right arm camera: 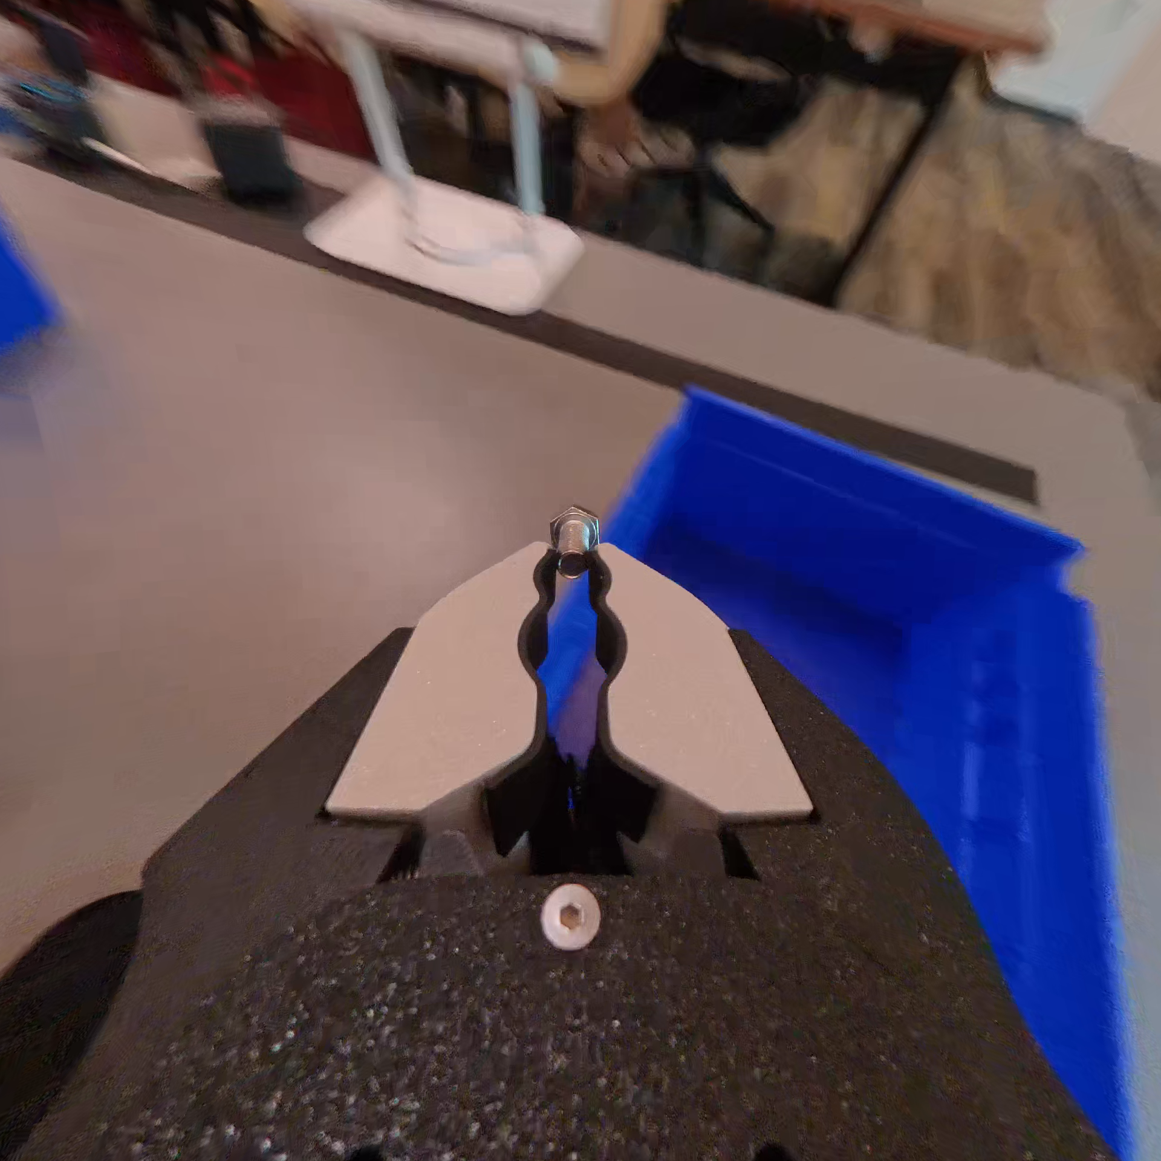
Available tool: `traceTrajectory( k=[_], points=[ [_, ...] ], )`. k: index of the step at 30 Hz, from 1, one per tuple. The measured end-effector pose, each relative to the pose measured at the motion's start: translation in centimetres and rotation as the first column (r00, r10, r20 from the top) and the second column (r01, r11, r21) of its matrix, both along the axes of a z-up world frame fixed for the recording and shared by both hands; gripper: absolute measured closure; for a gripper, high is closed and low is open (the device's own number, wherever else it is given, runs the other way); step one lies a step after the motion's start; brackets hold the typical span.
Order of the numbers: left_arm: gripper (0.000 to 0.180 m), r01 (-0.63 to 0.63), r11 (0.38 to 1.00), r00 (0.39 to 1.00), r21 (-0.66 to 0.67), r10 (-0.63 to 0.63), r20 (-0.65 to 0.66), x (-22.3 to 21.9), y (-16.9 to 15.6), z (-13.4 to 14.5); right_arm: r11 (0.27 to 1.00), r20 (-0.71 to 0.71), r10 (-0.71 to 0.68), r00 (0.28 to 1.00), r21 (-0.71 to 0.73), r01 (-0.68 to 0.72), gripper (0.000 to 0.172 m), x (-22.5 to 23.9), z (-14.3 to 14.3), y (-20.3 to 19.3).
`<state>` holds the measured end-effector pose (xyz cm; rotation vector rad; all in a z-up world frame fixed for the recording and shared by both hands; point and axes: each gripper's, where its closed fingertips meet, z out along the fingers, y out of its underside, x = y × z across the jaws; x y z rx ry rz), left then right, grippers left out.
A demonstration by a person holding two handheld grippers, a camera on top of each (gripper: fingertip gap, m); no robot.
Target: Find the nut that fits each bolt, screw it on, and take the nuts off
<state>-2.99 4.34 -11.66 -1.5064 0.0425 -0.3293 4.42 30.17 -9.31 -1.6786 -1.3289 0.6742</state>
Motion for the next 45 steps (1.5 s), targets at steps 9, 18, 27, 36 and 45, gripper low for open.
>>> traceTrajectory(
  k=[9,18,27,36,45],
  points=[
    [0.136,-0.02,0.999,0.998,-0.037,0.018,-0.054,0.0,0.3,-0.8,0.987,0.298,-0.145,0.944,-0.026,0.16,0.161,-1.1,-8.3,8.8],
    [0.136,-0.02,0.999,0.998,-0.042,0.018,-0.063,0.0,0.3,-1.0,0.973,0.24,-0.209,0.948,-0.05,0.227,0.118,-1.7,-8.5,10.3],
    [0.136,-0.029,0.997,0.99,-0.073,0.019,-0.14,0.3,0.4,-1.5,0.993,-0.492,0.052,0.869,0.116,0.007,0.119,-2.4,7.3,-2.3],
    [0.136,-0.063,0.997,0.98,-0.036,0.055,-0.193,-0.6,-1.9,1.9,0.834,-0.405,0.541,0.737,0.145,-0.533,0.131,-5.7,-1.5,-19.4],
    [0.136,-0.396,0.907,0.917,-0.142,0.4,-0.004,-17.0,-11.9,8.6,0.818,-0.353,0.545,0.76,0.028,-0.574,0.13,-6.3,-4.3,-19.9]
  ],
)
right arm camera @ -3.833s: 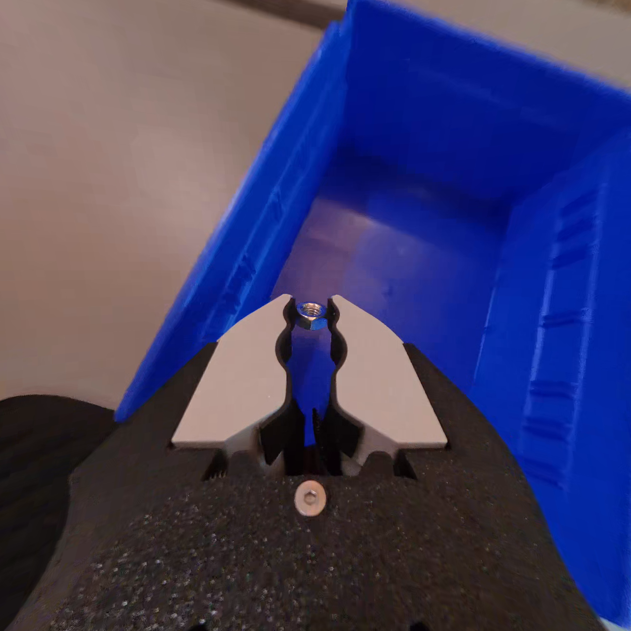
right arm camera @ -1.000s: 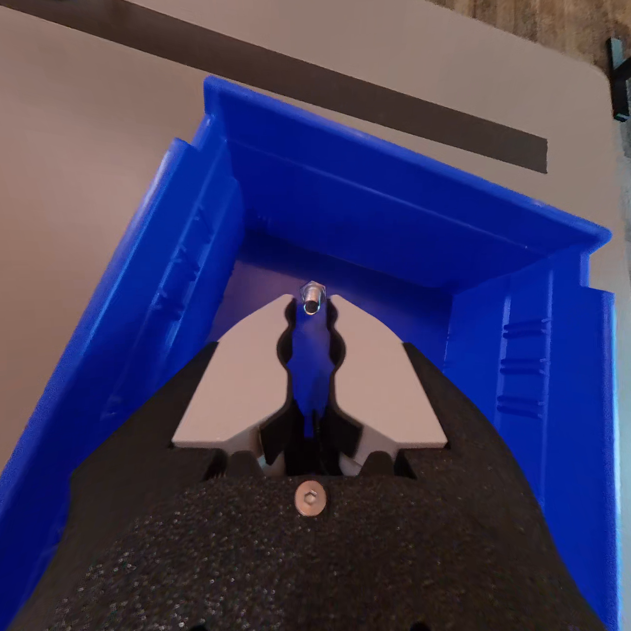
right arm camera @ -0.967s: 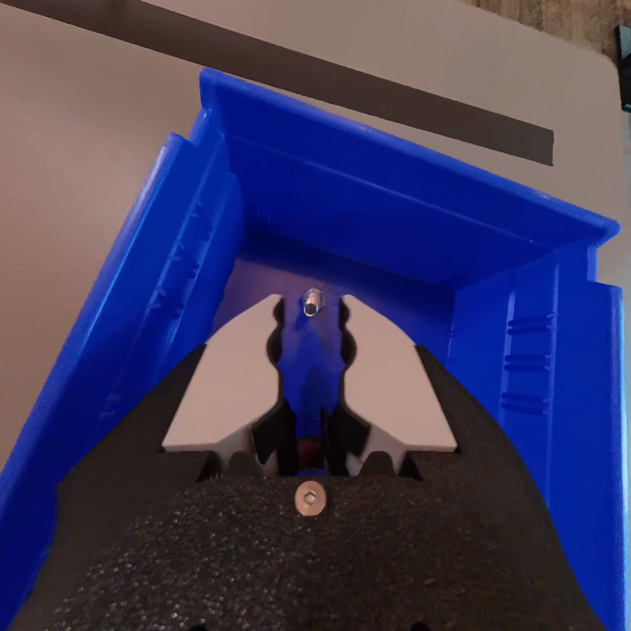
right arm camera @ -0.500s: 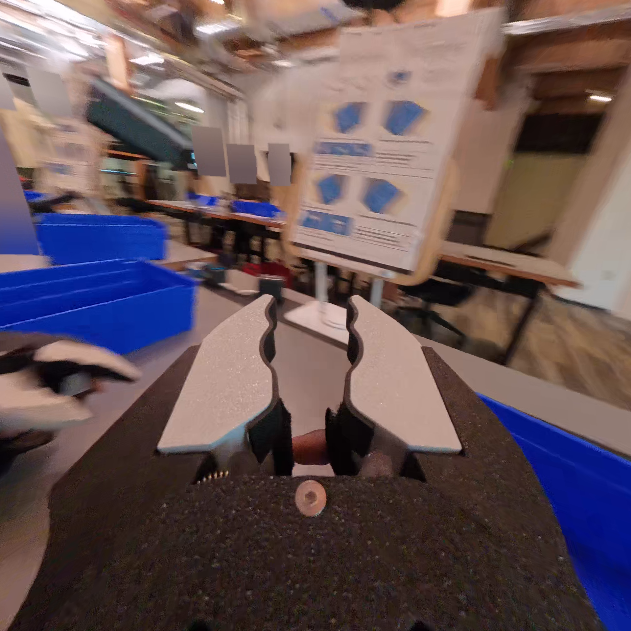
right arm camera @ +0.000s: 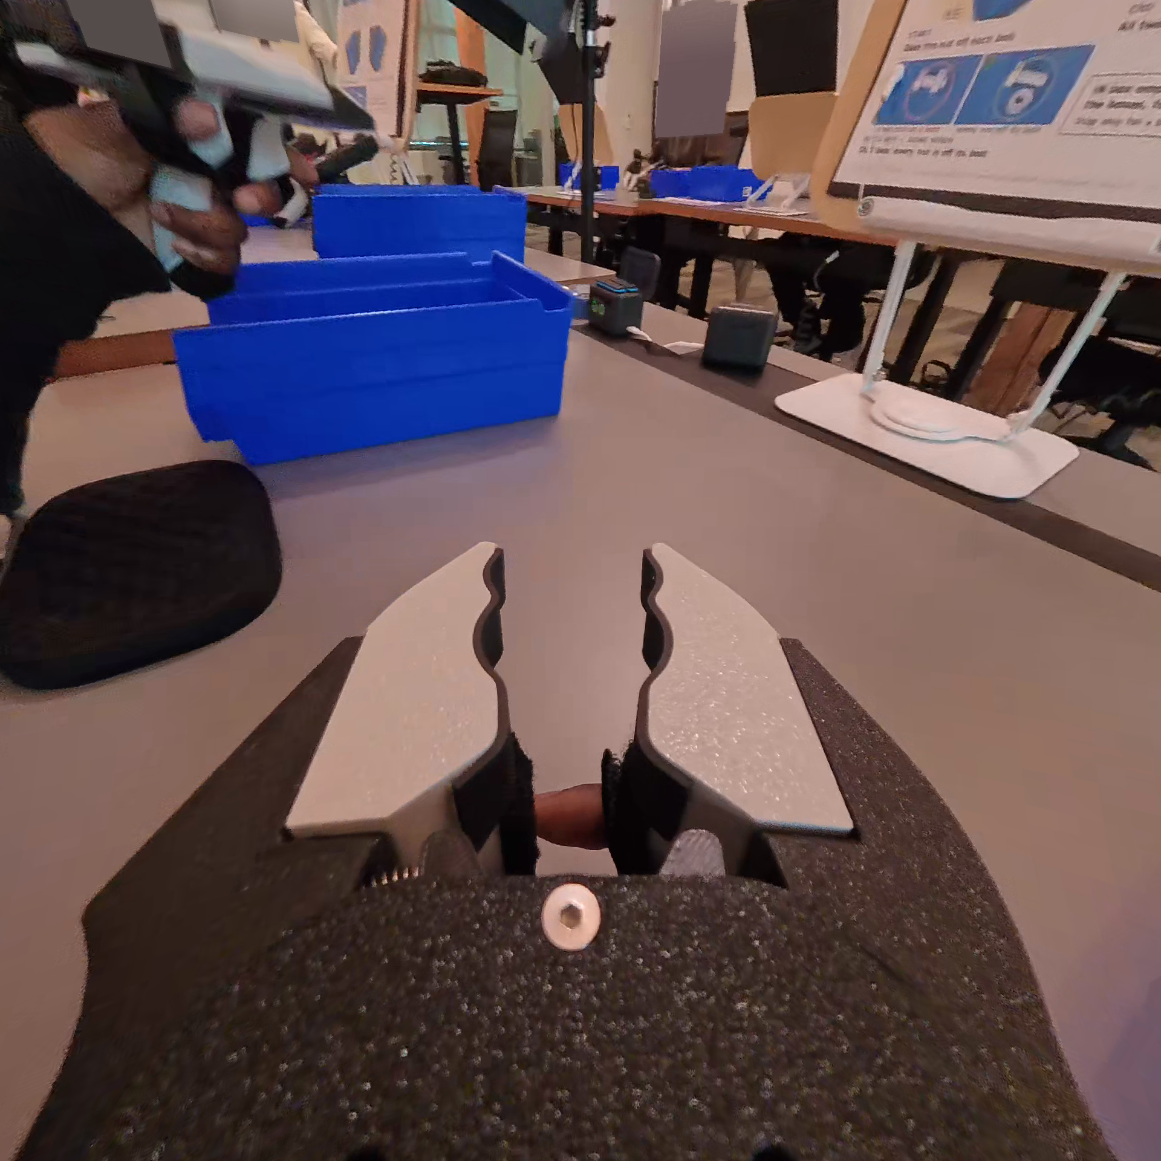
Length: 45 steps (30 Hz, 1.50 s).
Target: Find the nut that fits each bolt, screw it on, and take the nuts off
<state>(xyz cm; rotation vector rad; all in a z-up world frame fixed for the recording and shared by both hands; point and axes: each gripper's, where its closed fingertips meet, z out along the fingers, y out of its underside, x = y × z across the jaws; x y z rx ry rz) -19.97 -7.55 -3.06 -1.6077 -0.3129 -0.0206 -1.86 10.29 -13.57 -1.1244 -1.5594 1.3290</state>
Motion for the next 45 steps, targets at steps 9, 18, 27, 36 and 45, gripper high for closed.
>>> traceTrajectory(
  k=[9,18,27,36,45],
  points=[
    [0.139,-0.042,0.995,0.999,0.091,0.039,0.035,-3.9,-3.2,3.8,0.999,-0.005,-0.027,1.0,-0.033,0.026,0.131,0.1,0.1,0.9],
    [0.13,-0.241,0.77,0.956,-0.59,0.294,-0.006,-16.0,-5.3,-13.0,0.999,0.004,-0.013,1.0,0.033,0.013,0.131,0.3,-0.2,0.5],
    [0.129,-0.207,0.699,0.943,-0.684,0.329,0.051,-18.5,-5.7,-18.7,1.0,0.001,-0.019,1.0,0.009,0.019,0.132,0.3,-0.1,0.9],
    [0.16,-0.263,0.766,0.954,-0.587,0.295,-0.042,-17.4,-5.2,-14.6,1.0,0.004,-0.024,1.0,0.008,0.024,0.133,0.3,-0.1,1.0],
    [0.16,0.051,0.914,0.973,-0.403,-0.136,-0.185,-0.5,1.6,-0.6,0.999,0.017,-0.028,0.999,0.027,0.028,0.134,0.2,-0.4,0.9]
  ],
)
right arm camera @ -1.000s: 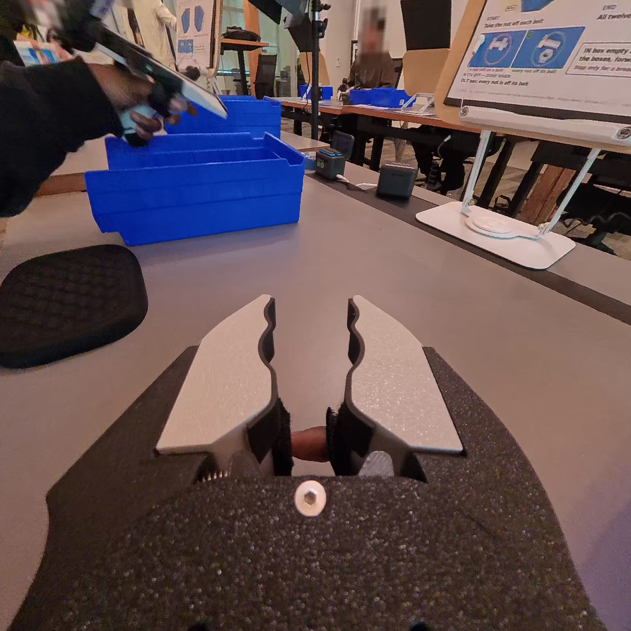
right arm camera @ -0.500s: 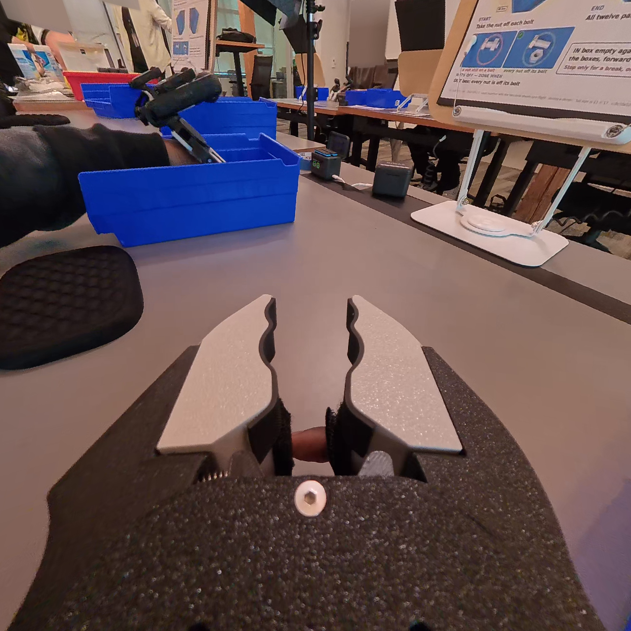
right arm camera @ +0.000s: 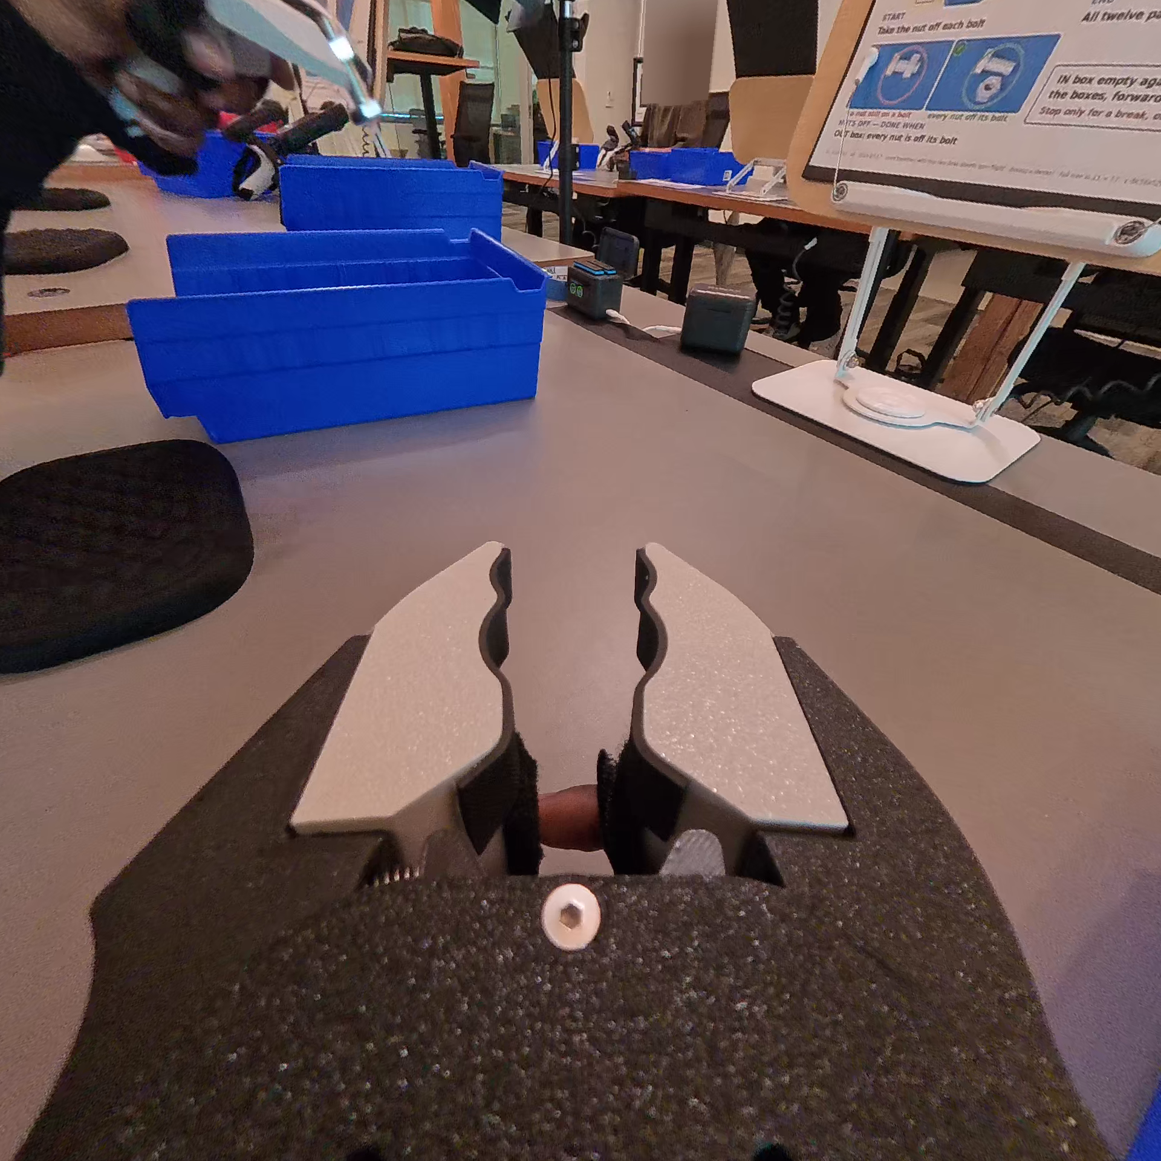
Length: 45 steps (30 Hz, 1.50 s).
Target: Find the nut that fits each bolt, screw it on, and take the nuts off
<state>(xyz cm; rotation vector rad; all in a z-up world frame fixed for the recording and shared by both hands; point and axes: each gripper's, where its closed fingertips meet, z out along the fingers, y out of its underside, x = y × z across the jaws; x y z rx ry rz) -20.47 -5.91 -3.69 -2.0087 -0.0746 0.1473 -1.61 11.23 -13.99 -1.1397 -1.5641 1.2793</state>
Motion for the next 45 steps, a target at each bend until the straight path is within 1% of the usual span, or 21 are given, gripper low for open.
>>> traceTrajectory(
  k=[2,4,6,8,12,14,17,20,25,28,30,33,35,36,38,39,43,45],
  points=[
    [0.16,0.121,0.993,0.992,0.003,-0.121,-0.028,5.0,2.1,0.2,1.0,0.0,-0.002,1.0,-0.006,0.002,0.134,0.0,0.0,0.1],
    [0.16,0.232,0.973,0.972,0.009,-0.232,-0.041,9.5,4.3,-0.6,1.0,0.001,-0.004,1.0,-0.014,0.004,0.134,0.0,0.0,0.2],
    [0.16,0.326,0.945,0.945,0.002,-0.326,-0.021,13.4,6.5,-2.6,1.0,-0.001,-0.008,1.0,-0.02,0.008,0.134,0.0,0.0,0.3],
    [0.16,0.394,0.919,0.919,-0.021,-0.394,0.005,16.3,8.5,-5.5,1.0,-0.004,-0.012,1.0,-0.023,0.012,0.135,0.0,0.1,0.4],
    [0.16,0.45,0.883,0.892,-0.136,-0.451,0.021,18.8,11.0,-12.2,0.999,0.0,-0.015,1.0,-0.032,0.015,0.135,0.1,0.0,0.5],
    [0.16,0.482,0.863,0.876,-0.152,-0.479,0.06,19.7,11.5,-14.4,0.999,0.009,-0.007,1.0,-0.036,0.007,0.137,0.1,-0.2,0.5],
    [0.16,0.503,0.847,0.864,-0.174,-0.497,0.082,20.2,11.5,-16.5,0.999,0.032,0.025,0.999,-0.038,-0.024,0.14,0.1,-0.5,0.0],
    [0.16,0.518,0.835,0.855,-0.183,-0.513,0.081,20.6,11.3,-17.1,0.995,0.062,0.088,0.994,-0.042,-0.085,0.142,0.2,-1.0,-1.0],
    [0.16,0.547,0.817,0.837,-0.182,-0.533,0.121,21.1,11.1,-18.2,0.975,0.093,0.216,0.972,-0.077,-0.209,0.149,0.7,-1.6,-3.0],
    [0.144,0.567,0.811,0.823,-0.144,-0.552,0.135,21.3,10.8,-17.7,0.93,0.112,0.362,0.925,-0.116,-0.35,0.151,1.7,-1.7,-5.3],
    [0.137,0.57,0.814,0.82,-0.115,-0.554,0.14,21.0,10.3,-17.2,0.911,0.163,0.413,0.896,-0.098,-0.401,0.151,2.0,-2.5,-6.4],
    [0.134,0.559,0.825,0.825,-0.089,-0.542,0.158,20.4,9.6,-17.3,0.901,0.282,0.426,0.86,-0.042,-0.433,0.151,2.2,-4.4,-7.1],
    [0.134,0.54,0.837,0.839,-0.088,-0.527,0.136,19.9,9.6,-17.3,0.899,0.354,0.411,0.84,-0.008,-0.437,0.149,2.7,-5.4,-6.6],
    [0.134,0.536,0.839,0.842,-0.087,-0.525,0.126,19.8,9.6,-17.3,0.897,0.383,0.413,0.827,-0.013,-0.442,0.147,3.2,-5.7,-6.3],
    [0.134,0.54,0.836,0.84,-0.1,-0.527,0.131,19.9,9.6,-17.6,0.887,0.45,0.429,0.783,-0.045,-0.46,0.136,4.5,-6.4,-6.2],
    [0.134,0.543,0.832,0.838,-0.109,-0.529,0.134,19.9,9.6,-17.7,0.884,0.49,0.423,0.763,-0.038,-0.465,0.132,5.0,-6.8,-6.0],
    [0.134,0.539,0.833,0.841,-0.125,-0.527,0.12,19.9,9.6,-18.0,0.897,0.609,0.331,0.721,0.035,-0.441,0.128,6.1,-9.2,-5.5],
    [0.134,0.544,0.829,0.839,-0.13,-0.532,0.116,20.0,9.6,-18.1,0.902,0.633,0.284,0.72,0.078,-0.425,0.128,6.0,-9.9,-5.4]
  ],
)
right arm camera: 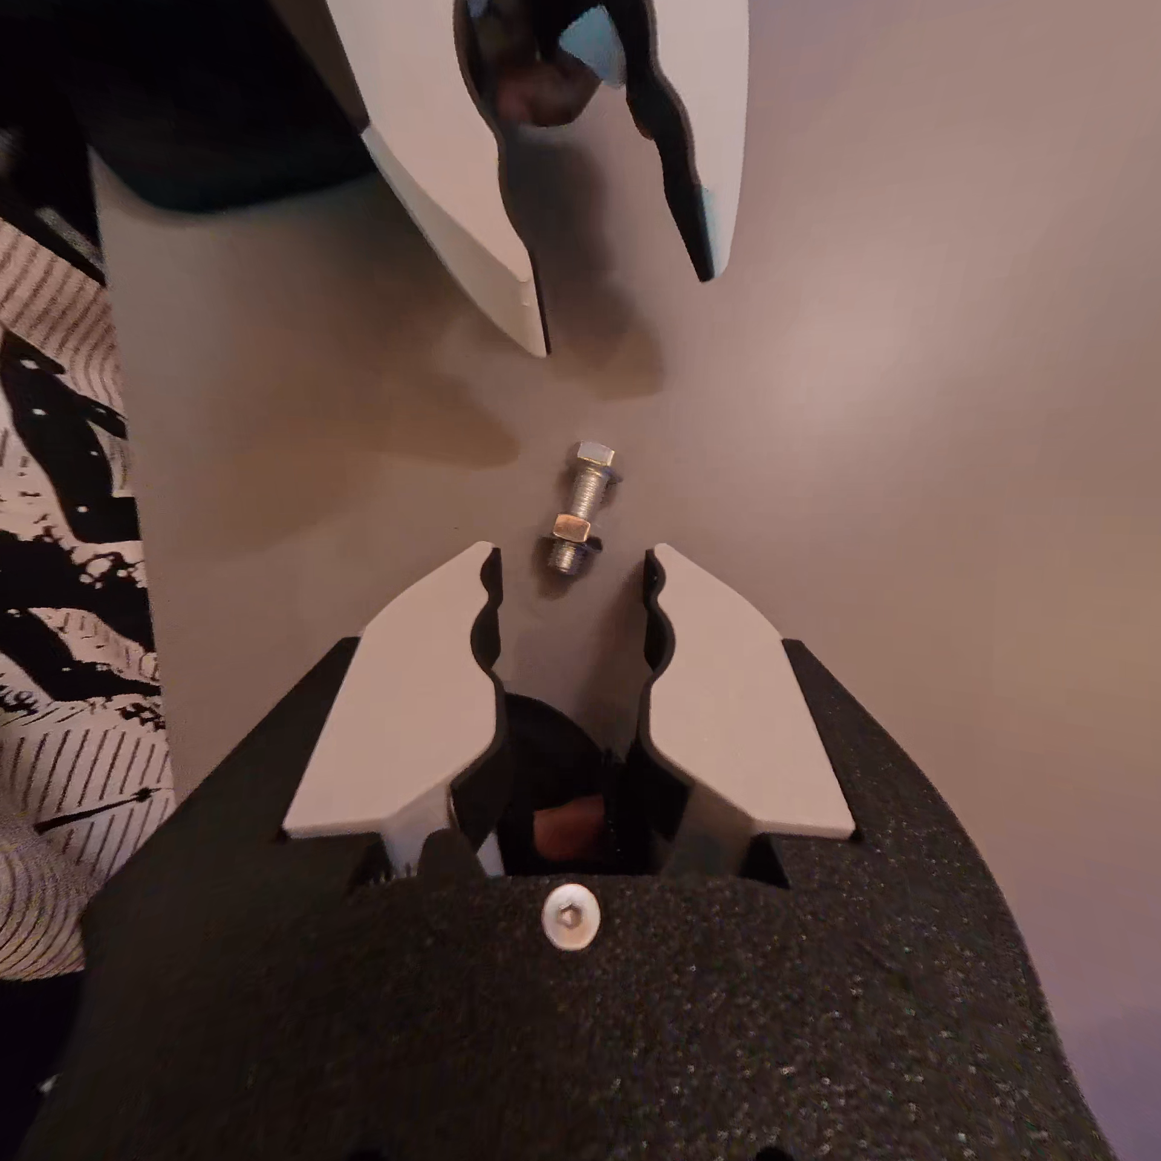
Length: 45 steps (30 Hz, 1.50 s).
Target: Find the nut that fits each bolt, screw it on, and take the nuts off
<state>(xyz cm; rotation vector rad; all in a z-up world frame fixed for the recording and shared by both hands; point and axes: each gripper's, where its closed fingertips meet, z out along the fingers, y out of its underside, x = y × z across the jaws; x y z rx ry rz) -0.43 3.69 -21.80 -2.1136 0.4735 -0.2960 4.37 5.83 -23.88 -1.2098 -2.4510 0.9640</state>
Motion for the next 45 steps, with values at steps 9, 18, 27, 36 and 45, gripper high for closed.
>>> traceTrajectory(
  k=[9,18,27,36,45],
  points=[
    [0.134,0.142,0.984,0.959,0.112,-0.108,-0.264,2.0,0.2,-0.1,1.0,0.015,-0.005,1.0,-0.02,0.006,0.152,-0.8,0.4,-0.5],
    [0.136,0.159,0.969,0.857,0.19,-0.04,-0.513,2.3,1.0,0.2,0.983,-0.004,-0.014,1.0,-0.183,0.013,0.152,-1.7,4.5,-1.3],
    [0.152,0.084,0.965,0.963,0.247,-0.015,-0.269,2.6,1.1,2.2,0.954,-0.088,-0.002,0.996,-0.298,-0.024,0.152,-2.3,7.0,-2.6],
    [0.161,0.093,0.962,0.97,0.255,-0.029,-0.243,2.7,0.9,2.4,0.957,-0.111,0.038,0.993,-0.281,-0.068,0.152,-2.3,7.8,-3.0],
    [0.162,-0.103,0.909,0.919,0.404,-0.069,0.388,1.7,0.5,8.6,0.8,-0.59,-0.261,0.764,-0.575,-0.171,0.105,-5.0,16.1,-2.4]
  ],
)
